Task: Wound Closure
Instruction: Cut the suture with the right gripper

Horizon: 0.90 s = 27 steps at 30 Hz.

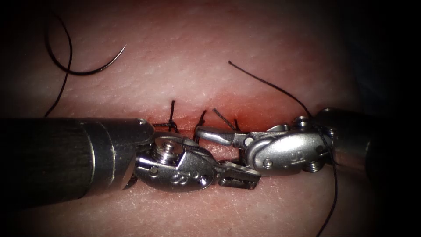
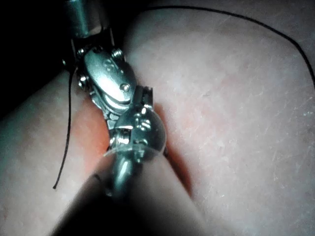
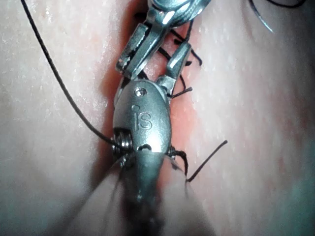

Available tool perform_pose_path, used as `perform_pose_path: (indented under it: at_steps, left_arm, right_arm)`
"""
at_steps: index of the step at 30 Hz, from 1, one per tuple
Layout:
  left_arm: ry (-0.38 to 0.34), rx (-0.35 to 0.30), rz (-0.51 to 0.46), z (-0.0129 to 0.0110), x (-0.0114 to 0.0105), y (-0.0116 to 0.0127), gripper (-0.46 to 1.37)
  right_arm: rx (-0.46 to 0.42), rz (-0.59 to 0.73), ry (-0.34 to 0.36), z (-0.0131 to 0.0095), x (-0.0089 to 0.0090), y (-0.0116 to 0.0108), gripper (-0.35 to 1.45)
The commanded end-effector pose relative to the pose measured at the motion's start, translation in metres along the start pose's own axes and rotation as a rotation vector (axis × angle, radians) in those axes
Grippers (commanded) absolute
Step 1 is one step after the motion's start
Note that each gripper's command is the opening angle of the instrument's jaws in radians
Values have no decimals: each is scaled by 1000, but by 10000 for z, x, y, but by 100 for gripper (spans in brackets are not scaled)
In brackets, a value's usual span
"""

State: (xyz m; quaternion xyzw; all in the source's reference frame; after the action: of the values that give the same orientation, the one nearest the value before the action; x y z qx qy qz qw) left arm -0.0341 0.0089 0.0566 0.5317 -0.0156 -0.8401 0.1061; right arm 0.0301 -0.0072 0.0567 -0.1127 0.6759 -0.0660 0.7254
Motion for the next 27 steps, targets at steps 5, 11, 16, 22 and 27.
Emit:
perform_pose_path:
  at_steps: [5, 11, 16, 22, 27]
  left_arm:
    - [0, -10, 1, 0, -1, 1, -35]
    - [0, -10, 1, 0, -1, 1, -35]
    - [0, -10, 1, 1, -1, 1, -35]
    - [0, -10, 1, 1, -1, 0, -35]
    - [-1, -9, 1, 1, -1, 1, -35]
  right_arm:
    - [-2, 3, 0, 0, 0, 0, 51]
    - [-2, 3, 1, -1, 0, -1, -20]
    - [-2, 3, 1, -1, -1, 0, -35]
    - [-4, 3, 3, -1, -1, 0, -35]
    - [7, 20, 3, -2, -3, 0, -35]
